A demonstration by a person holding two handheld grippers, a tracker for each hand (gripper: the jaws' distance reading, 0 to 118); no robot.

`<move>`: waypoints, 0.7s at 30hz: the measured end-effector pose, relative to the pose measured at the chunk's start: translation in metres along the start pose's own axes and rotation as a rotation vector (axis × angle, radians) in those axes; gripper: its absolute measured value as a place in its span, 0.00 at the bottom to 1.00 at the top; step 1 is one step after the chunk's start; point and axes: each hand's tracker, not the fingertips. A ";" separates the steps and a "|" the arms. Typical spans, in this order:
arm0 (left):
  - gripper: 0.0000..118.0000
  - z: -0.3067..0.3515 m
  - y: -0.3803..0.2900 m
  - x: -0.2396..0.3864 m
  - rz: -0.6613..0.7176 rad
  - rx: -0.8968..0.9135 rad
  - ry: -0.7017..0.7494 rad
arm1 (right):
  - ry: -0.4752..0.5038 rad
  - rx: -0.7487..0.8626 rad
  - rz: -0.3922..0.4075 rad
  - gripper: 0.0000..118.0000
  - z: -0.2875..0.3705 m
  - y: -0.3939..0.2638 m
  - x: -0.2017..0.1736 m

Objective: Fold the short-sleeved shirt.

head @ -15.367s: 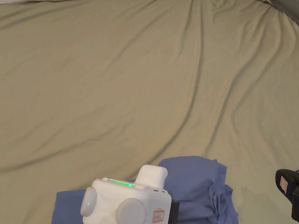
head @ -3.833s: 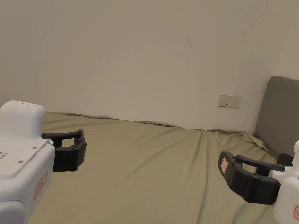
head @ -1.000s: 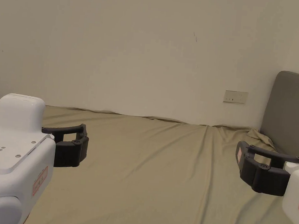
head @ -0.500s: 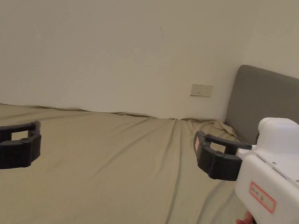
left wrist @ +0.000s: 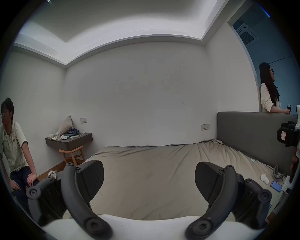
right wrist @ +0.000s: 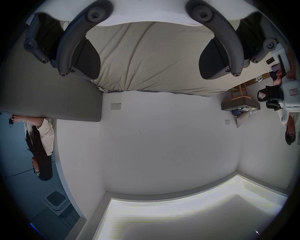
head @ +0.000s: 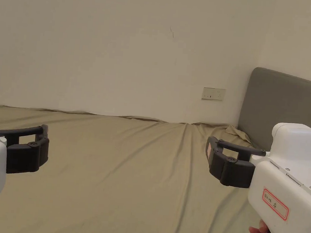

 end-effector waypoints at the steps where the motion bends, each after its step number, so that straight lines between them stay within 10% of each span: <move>1: 0.99 0.000 0.000 0.000 0.000 0.000 0.000 | -0.005 -0.001 0.005 1.00 0.000 0.000 -0.001; 21: 0.99 -0.005 0.002 -0.003 0.003 -0.011 0.008 | -0.036 -0.023 0.040 1.00 -0.003 0.006 -0.007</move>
